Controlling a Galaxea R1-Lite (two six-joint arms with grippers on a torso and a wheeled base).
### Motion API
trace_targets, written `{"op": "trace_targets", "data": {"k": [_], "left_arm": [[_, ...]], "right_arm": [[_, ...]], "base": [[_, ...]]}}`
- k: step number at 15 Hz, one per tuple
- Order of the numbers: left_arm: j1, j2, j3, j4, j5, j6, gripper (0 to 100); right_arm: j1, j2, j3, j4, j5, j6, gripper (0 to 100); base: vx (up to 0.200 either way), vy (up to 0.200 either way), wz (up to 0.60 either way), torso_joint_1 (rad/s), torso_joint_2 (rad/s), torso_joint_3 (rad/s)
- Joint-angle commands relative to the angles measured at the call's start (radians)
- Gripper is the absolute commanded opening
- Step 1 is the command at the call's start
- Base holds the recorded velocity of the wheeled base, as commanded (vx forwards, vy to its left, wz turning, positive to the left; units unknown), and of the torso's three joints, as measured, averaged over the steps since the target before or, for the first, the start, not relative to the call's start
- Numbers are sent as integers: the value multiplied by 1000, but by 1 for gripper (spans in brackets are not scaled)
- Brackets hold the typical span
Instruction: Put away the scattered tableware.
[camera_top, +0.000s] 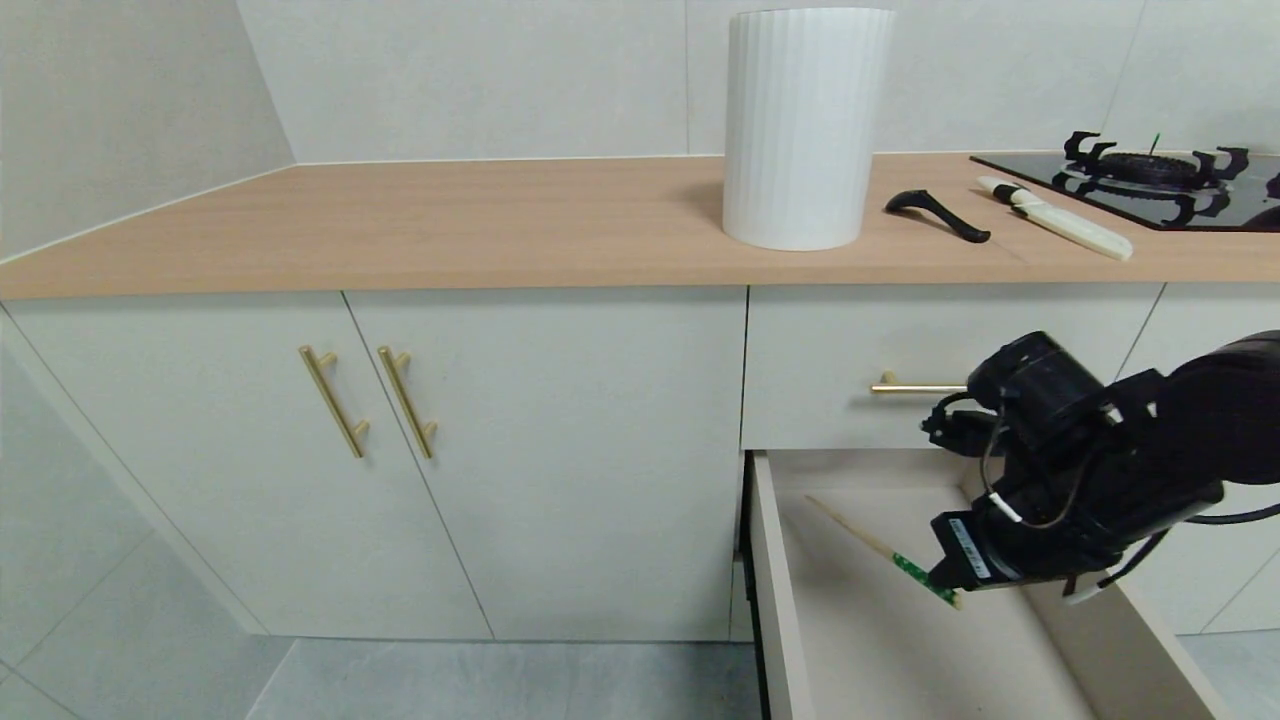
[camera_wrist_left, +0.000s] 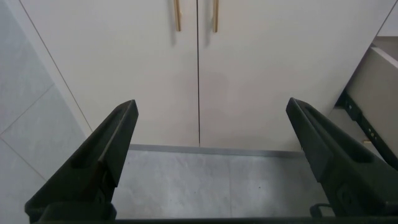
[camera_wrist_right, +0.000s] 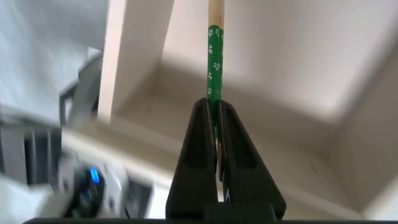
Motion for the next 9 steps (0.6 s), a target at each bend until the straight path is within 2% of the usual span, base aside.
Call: {"op": "trace_targets", "data": {"k": [1, 5, 9], "left_arm": [[0, 0, 0, 0, 0, 0, 100], [0, 0, 0, 0, 0, 0, 100], [0, 0, 0, 0, 0, 0, 100]], "right_arm": [[0, 184, 1, -81, -22, 47, 0], [1, 322, 41, -273, -85, 107, 0], [1, 388, 57, -340, -88, 107, 0]], "base": [[0, 0, 0, 0, 0, 0], [0, 0, 0, 0, 0, 0], [0, 0, 0, 0, 0, 0]]}}
